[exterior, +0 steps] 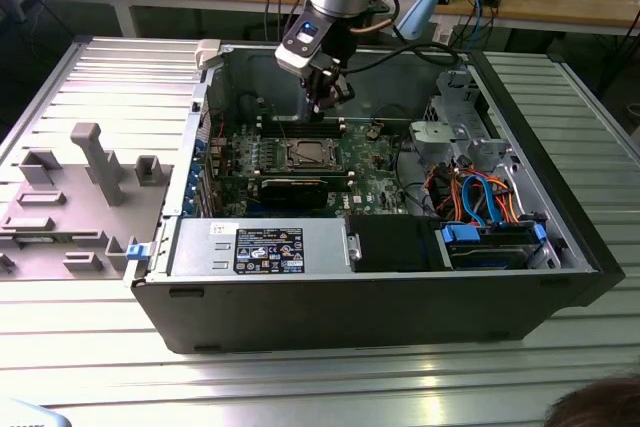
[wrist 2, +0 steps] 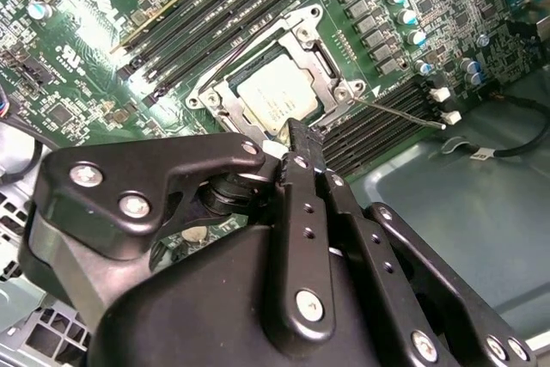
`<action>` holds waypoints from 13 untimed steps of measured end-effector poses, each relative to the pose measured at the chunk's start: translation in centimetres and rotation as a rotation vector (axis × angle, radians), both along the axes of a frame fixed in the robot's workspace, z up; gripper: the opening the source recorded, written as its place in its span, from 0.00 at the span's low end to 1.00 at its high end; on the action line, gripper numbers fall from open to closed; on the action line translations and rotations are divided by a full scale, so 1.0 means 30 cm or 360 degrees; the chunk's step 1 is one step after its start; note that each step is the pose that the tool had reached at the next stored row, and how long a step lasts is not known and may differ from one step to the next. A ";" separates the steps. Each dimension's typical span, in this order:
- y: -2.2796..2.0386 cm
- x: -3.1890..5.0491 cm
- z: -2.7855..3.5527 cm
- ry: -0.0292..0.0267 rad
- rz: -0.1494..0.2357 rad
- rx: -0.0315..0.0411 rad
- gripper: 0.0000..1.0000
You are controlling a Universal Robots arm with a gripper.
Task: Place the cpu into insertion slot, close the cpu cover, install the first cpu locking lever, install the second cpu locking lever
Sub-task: 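Install the first cpu locking lever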
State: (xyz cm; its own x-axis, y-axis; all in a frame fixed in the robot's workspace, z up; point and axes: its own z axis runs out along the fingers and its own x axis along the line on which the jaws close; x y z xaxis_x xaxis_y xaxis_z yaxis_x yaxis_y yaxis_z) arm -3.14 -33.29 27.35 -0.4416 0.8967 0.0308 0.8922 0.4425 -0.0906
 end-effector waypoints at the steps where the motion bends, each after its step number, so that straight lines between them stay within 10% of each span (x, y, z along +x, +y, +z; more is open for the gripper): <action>1: 0.000 0.000 0.000 0.00000 0.0005 0.0000 0.11; 13: 0.000 0.000 0.000 0.00001 0.0062 0.0000 0.11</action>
State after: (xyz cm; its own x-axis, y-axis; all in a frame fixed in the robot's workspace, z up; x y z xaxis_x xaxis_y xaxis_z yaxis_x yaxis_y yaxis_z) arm -3.14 -33.29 27.35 -0.4762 0.8788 0.0308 0.8743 0.4769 -0.0907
